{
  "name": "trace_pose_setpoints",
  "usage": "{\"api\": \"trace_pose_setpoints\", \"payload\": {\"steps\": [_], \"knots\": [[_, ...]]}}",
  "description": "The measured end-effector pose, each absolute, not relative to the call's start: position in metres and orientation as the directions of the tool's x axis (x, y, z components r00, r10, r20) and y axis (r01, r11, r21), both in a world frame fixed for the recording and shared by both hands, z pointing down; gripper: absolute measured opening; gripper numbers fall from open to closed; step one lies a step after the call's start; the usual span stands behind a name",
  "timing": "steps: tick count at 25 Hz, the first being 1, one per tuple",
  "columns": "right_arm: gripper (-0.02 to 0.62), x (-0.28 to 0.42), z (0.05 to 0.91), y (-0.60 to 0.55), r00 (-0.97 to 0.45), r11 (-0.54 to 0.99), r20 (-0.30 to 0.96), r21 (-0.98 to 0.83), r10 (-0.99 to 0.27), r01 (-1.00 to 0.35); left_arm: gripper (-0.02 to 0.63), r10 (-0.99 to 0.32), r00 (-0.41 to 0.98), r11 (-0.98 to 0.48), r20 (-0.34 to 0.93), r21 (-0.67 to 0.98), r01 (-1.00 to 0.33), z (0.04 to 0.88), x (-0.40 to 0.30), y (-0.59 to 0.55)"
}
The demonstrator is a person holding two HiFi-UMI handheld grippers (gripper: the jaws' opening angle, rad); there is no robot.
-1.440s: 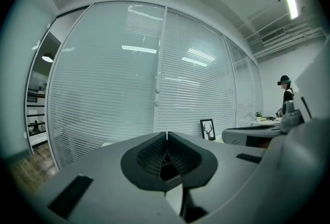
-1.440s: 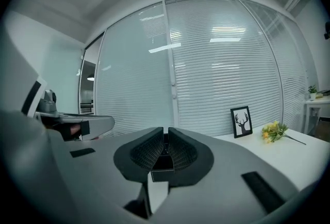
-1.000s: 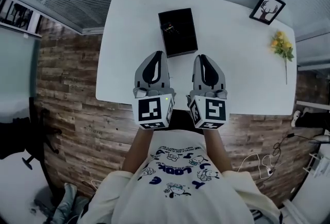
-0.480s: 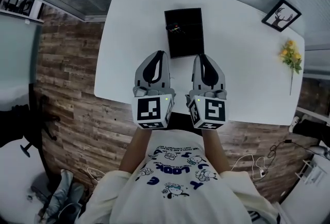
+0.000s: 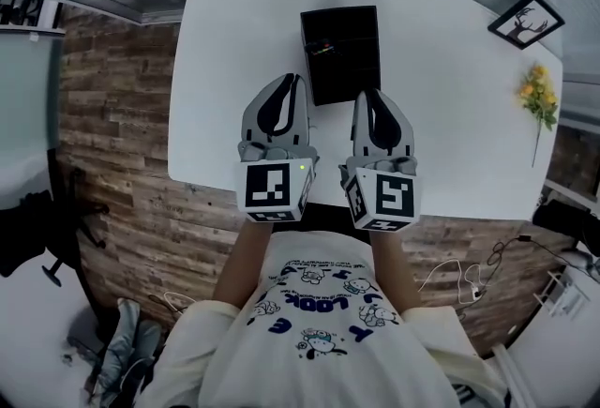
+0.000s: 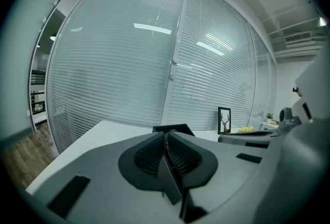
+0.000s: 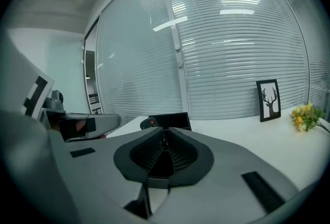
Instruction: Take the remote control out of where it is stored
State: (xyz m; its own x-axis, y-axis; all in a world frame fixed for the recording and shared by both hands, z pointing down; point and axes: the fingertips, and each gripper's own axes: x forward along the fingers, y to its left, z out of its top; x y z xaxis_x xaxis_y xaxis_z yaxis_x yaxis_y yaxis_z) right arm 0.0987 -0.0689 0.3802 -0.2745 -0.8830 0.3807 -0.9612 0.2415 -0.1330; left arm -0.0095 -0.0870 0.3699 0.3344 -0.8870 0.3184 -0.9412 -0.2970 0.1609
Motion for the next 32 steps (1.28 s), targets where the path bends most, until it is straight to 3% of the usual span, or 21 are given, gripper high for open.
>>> {"api": "trace_pose_setpoints", "payload": {"steps": [6, 8, 12, 18, 29, 32], "knots": [[0.049, 0.094, 0.394, -0.077, -0.259, 0.224, 0.409, -0.132, -0.875, -0.966, 0.026, -0.868, 0.395, -0.356, 0.302, 0.176, -0.918, 0.377, -0.007, -0.104], [0.049, 0.092, 0.396, -0.080, -0.257, 0.219, 0.414, -0.138, -0.873, -0.966, 0.110, -0.853, 0.421, -0.379, 0.309, 0.187, -0.906, 0.382, -0.003, -0.110], [0.049, 0.091, 0.402, -0.085, -0.253, 0.205, 0.426, -0.157, -0.869, -0.966, 0.145, -0.828, 0.459, -0.421, 0.323, 0.185, -0.888, 0.393, 0.004, -0.122], [0.049, 0.092, 0.413, -0.088, -0.246, 0.197, 0.453, -0.154, -0.857, -0.968, 0.247, -0.789, 0.500, -0.476, 0.356, 0.160, -0.865, 0.409, 0.012, -0.140], [0.049, 0.096, 0.425, -0.092, -0.235, 0.181, 0.476, -0.156, -0.848, -0.971, 0.245, -0.729, 0.545, -0.578, 0.413, 0.054, -0.814, 0.422, 0.033, -0.146], [0.049, 0.097, 0.428, -0.091, -0.236, 0.177, 0.481, -0.165, -0.844, -0.970, 0.176, -0.737, 0.529, -0.576, 0.420, 0.019, -0.817, 0.420, 0.033, -0.144]]}}
